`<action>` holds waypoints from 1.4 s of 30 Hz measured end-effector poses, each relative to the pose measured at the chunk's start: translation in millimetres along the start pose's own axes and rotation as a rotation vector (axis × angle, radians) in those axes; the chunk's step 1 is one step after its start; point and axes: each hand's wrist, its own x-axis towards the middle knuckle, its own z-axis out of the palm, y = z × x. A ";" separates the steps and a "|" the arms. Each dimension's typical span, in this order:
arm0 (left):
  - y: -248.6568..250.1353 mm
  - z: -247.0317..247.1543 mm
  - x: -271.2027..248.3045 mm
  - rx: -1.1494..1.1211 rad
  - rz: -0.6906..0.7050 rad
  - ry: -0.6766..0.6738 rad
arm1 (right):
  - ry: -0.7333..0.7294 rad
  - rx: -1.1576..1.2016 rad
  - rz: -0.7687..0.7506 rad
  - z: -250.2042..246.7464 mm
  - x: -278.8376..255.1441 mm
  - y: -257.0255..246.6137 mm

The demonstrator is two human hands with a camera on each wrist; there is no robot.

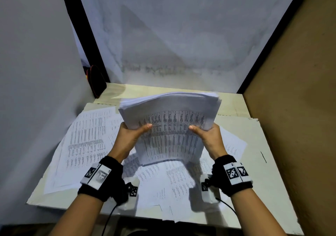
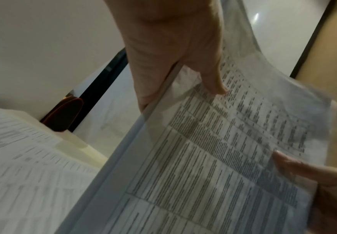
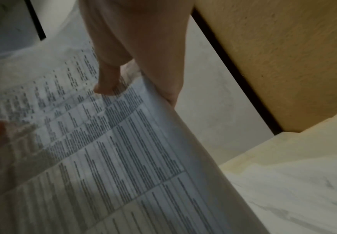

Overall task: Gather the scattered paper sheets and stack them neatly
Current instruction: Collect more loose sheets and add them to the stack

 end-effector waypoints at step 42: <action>-134.6 -83.8 22.0 0.569 -0.378 0.034 | -0.060 -0.619 0.863 -47.8 28.9 118.5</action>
